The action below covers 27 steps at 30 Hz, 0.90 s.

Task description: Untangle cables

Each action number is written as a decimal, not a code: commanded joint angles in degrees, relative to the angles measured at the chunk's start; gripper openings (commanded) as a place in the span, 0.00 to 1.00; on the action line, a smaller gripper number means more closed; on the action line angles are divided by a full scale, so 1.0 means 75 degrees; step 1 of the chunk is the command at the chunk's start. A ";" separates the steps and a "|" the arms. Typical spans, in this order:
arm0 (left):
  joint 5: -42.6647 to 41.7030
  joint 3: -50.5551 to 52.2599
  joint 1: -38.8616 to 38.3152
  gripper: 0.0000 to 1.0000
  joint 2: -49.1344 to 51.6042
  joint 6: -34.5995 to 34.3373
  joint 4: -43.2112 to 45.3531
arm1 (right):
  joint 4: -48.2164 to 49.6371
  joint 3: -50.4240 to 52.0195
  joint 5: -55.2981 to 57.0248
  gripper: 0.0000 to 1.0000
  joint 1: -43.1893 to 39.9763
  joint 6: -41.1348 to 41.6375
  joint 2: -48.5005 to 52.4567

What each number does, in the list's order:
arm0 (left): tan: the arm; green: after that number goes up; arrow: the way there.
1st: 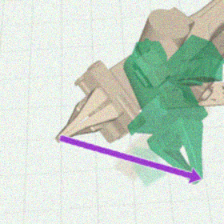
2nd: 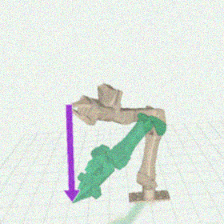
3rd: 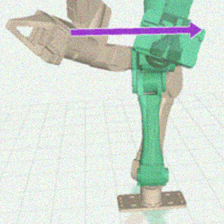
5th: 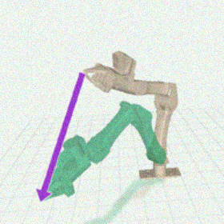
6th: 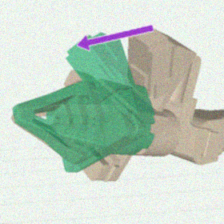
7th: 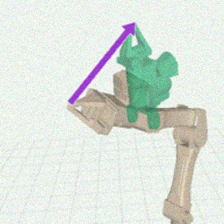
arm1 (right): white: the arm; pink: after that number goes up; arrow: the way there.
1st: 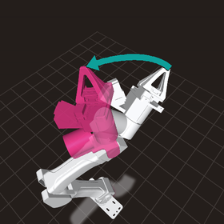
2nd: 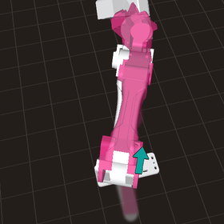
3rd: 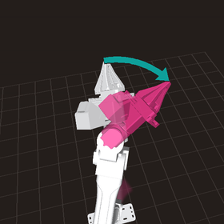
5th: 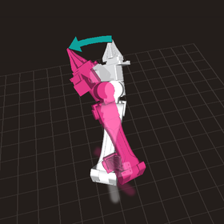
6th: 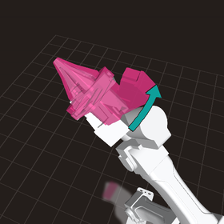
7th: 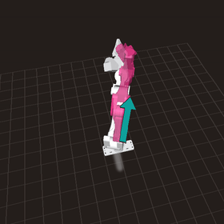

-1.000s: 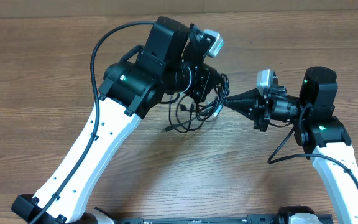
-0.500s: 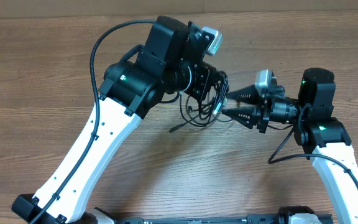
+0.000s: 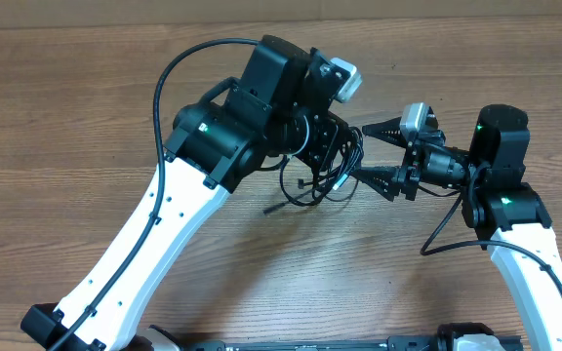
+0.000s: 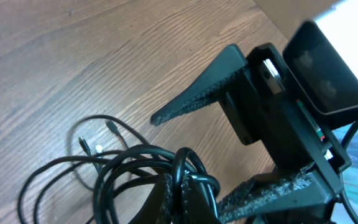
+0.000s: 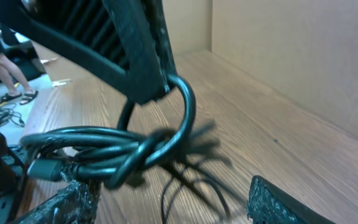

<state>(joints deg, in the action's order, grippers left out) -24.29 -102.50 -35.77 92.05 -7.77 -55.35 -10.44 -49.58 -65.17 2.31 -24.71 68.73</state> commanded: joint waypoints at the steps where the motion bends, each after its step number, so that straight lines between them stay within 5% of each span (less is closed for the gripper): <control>1: 0.0449 -0.0114 -0.0085 0.04 -0.0029 0.0443 0.0003 | 0.0230 -0.0149 -0.0391 0.73 0.0035 0.0580 -0.0073; 12: 0.0851 -0.0114 -0.0085 0.04 -0.0029 0.0787 -0.0015 | 0.0329 -0.0149 -0.0437 0.60 0.0035 0.0898 -0.0073; 22: 0.0574 -0.0114 -0.0251 0.04 -0.0029 0.0790 0.0050 | 0.0417 -0.0149 -0.0758 0.65 0.0035 0.0901 -0.0073; 27: 0.0420 -0.0114 -0.0286 0.04 -0.0029 0.0787 0.0108 | 0.0417 -0.0149 -0.0758 0.45 0.0035 0.0898 -0.0073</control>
<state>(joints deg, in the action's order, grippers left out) -18.90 -102.50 -37.52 92.05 -2.92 -55.48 -7.44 -49.58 -70.13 2.31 -17.96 68.73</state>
